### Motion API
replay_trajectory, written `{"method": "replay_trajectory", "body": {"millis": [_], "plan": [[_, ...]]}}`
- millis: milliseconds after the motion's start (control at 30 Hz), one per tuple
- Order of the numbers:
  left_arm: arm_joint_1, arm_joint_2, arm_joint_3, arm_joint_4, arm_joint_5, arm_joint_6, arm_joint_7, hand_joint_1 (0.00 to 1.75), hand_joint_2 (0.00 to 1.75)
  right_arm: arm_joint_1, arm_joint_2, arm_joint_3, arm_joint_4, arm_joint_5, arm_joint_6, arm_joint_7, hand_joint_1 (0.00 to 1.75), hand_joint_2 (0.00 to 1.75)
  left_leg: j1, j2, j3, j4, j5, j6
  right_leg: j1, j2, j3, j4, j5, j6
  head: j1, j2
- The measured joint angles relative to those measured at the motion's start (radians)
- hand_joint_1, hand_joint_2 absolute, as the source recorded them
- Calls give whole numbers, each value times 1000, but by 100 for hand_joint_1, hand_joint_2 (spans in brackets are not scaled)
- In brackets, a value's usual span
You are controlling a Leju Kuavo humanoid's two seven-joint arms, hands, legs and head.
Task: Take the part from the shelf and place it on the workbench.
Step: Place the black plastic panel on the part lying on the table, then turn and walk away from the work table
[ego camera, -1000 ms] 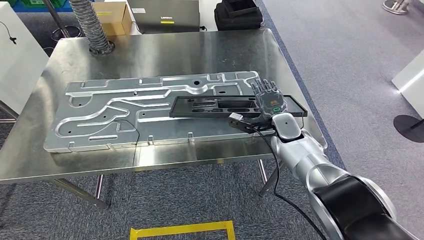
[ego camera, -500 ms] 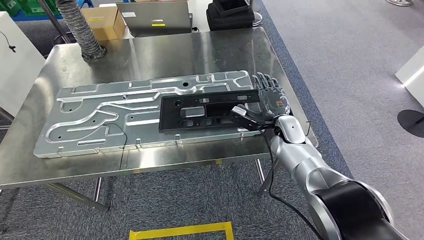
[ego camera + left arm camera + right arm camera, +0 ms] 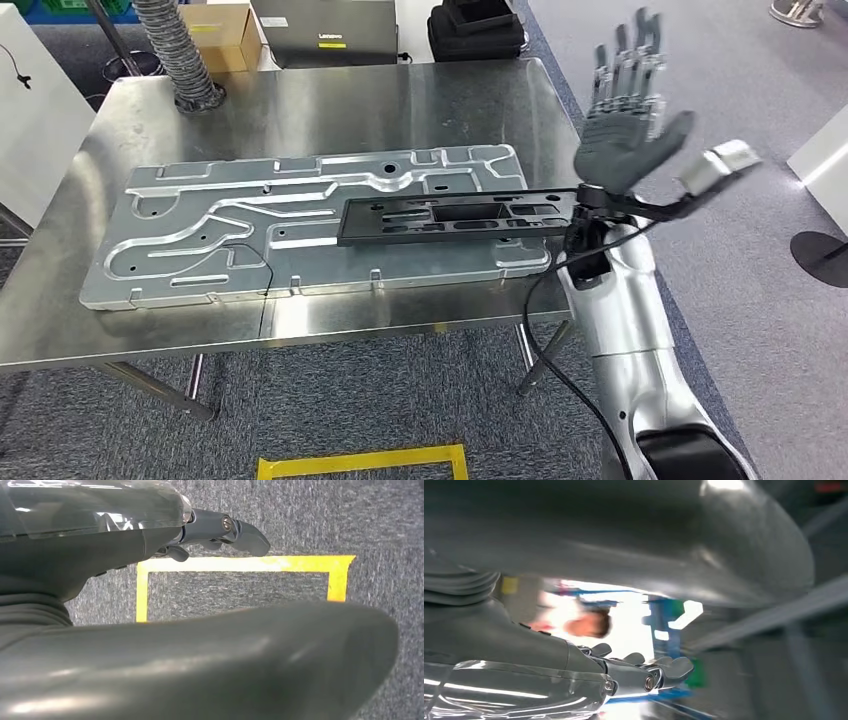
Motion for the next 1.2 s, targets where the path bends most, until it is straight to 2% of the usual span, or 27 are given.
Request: {"method": "replay_trajectory", "body": {"millis": [33, 67, 133, 167, 200, 233, 333, 400, 467, 500, 533, 567, 633, 700, 733, 833, 867, 900, 1000, 1033, 1067, 1100, 1133, 1167, 1200], "plan": [[1, -2, 5, 0, 2, 0, -2, 0, 0, 31, -9, -13, -77, -1, -5, -2, 0, 0, 0, -1, 1, 1, -1, 0, -1, 0, -8, 14, 6, 2, 0, 0], [3, -4, 9, 0, 4, 0, -4, 0, 0, 57, -16, -26, -148, 5, -14, -8, 0, 0, 0, -1, 2, 3, -3, -1, -3, -1, 4, -14, 32, 4, 0, 0], [3, -8, 15, 0, 7, -1, -6, 0, 0, 94, -28, -48, -271, 42, -48, -21, 0, 0, 0, 0, 6, 6, -8, -6, -4, -3, 70, -155, 101, 2, 0, 0], [2, -10, 19, 0, 8, -3, -9, 0, 0, 112, -32, -56, -328, 76, -81, -28, 0, 0, -2, 1, 7, 8, -10, -9, -2, -5, 100, -219, 126, -2, 0, 0], [0, -12, 25, 0, 10, -7, -14, 0, 0, 134, -36, -62, -386, 124, -131, -34, 0, 0, -2, 2, 8, 9, -12, -13, 1, -5, 119, -259, 137, -6, 0, 0], [-1, -13, 31, 0, 12, -12, -22, 0, 0, 162, -40, -66, -444, 180, -197, -38, 0, 0, -3, 2, 8, 8, -13, -17, 4, -6, 126, -274, 137, -11, 0, 0], [0, -16, 52, 0, 21, -35, -54, 0, 0, 264, -55, -59, -601, 386, -459, -42, 0, 0, -2, 3, 12, 11, -22, -31, 4, -7, 135, -283, 141, -28, 0, 0], [0, -19, 67, 0, 25, -46, -71, 0, 0, 348, -64, -51, -668, 503, -616, -43, 0, 0, -1, 4, -9, 74, -66, -38, 0, -9, 144, -293, 143, -41, 0, 0], [1, -20, 81, 0, 27, -52, -78, 0, 0, 451, -70, -56, -705, 590, -725, -43, 0, 0, 1, 5, -64, 206, -136, -41, 2, -11, 147, -294, 142, -47, 0, 0], [3, -21, 89, 0, 27, -54, -80, 0, 0, 503, -71, -69, -715, 622, -758, -43, 0, 0, 1, 5, -89, 262, -158, -42, 3, -11, 147, -294, 141, -48, 0, 0], [5, -21, 96, 0, 27, -56, -80, 0, 0, 554, -70, -89, -721, 642, -773, -43, 0, 0, 1, 5, -100, 287, -163, -42, 4, -10, 147, -293, 140, -48, 0, 0], [7, -22, 103, 0, 26, -59, -80, 0, 0, 601, -70, -115, -724, 650, -780, -43, 0, 0, 1, 5, -90, 273, -148, -41, 5, -10, 147, -292, 140, -47, 0, 0], [8, -23, 114, 0, 23, -67, -80, 0, 0, 683, -65, -181, -724, 648, -786, -41, 0, 0, 0, 4, -22, 144, -87, -33, 6, -9, 148, -288, 139, -44, 0, 0], [7, -24, 123, 0, 15, -71, -82, 0, 0, 754, -51, -263, -717, 643, -788, -39, 0, 0, -3, 3, 39, 31, -49, -25, 10, -9, 147, -283, 137, -37, 0, 0], [7, -25, 127, 0, 12, -72, -83, 0, 0, 786, -42, -303, -711, 641, -788, -39, 0, 0, -6, 2, 49, 10, -45, -22, 11, -9, 146, -281, 137, -32, 0, 0], [9, -26, 134, 0, 6, -74, -85, 0, 0, 857, -19, -399, -688, 630, -789, -39, 0, 0, -7, 3, 48, 1, -35, -8, 8, -7, 145, -280, 139, -15, 0, 0], [9, -27, 135, 0, 3, -76, -85, 0, 0, 873, -14, -423, -677, 632, -789, -38, 0, 0, -6, 5, 47, -4, -29, -2, 6, -5, 141, -269, 124, -8, 0, 0], [7, -27, 136, 0, 0, -78, -85, 0, 0, 884, -9, -448, -657, 643, -785, -37, 0, 0, -4, 6, 43, -9, -22, 5, 5, -4, 131, -240, 95, -2, 0, 0], [7, -30, 138, 0, -11, -87, -90, 0, 0, 894, 21, -536, -528, 703, -750, -34, 0, 0, -3, 10, 20, -10, -4, 12, -4, -4, 71, -66, -24, 13, 0, 0], [9, -33, 139, 0, -13, -89, -92, 0, 0, 896, 31, -568, -464, 714, -744, -33, 0, 0, -4, 11, 10, -9, 2, 13, -6, -4, 63, -24, -42, 16, 0, 0], [11, -35, 139, 0, -15, -90, -93, 0, 0, 898, 39, -599, -396, 718, -746, -33, 0, 0, -4, 11, 0, -8, 9, 12, -8, -4, 73, -16, -39, 19, 0, 0], [13, -38, 139, 0, -17, -91, -94, 0, 0, 899, 43, -624, -330, 718, -752, -33, 0, 0, -3, 11, -9, -6, 15, 10, -10, -4, 103, -48, -18, 20, 0, 0], [15, -41, 139, 0, -19, -92, -95, 0, 0, 897, 45, -644, -265, 717, -759, -33, 0, 0, -2, 10, -17, -3, 20, 7, -11, -4, 151, -112, 11, 19, 0, 0], [16, -43, 140, 0, -21, -92, -96, 0, 0, 891, 45, -659, -200, 720, -765, -34, 0, 0, -2, 10, -24, 0, 25, 2, -10, -5, 203, -192, 29, 18, 0, 0], [16, -45, 140, 0, -24, -94, -97, 0, 0, 883, 45, -673, -137, 725, -769, -34, 0, 0, -2, 10, -28, 2, 31, -4, -8, -4, 243, -253, 42, 14, 0, 0]]}}
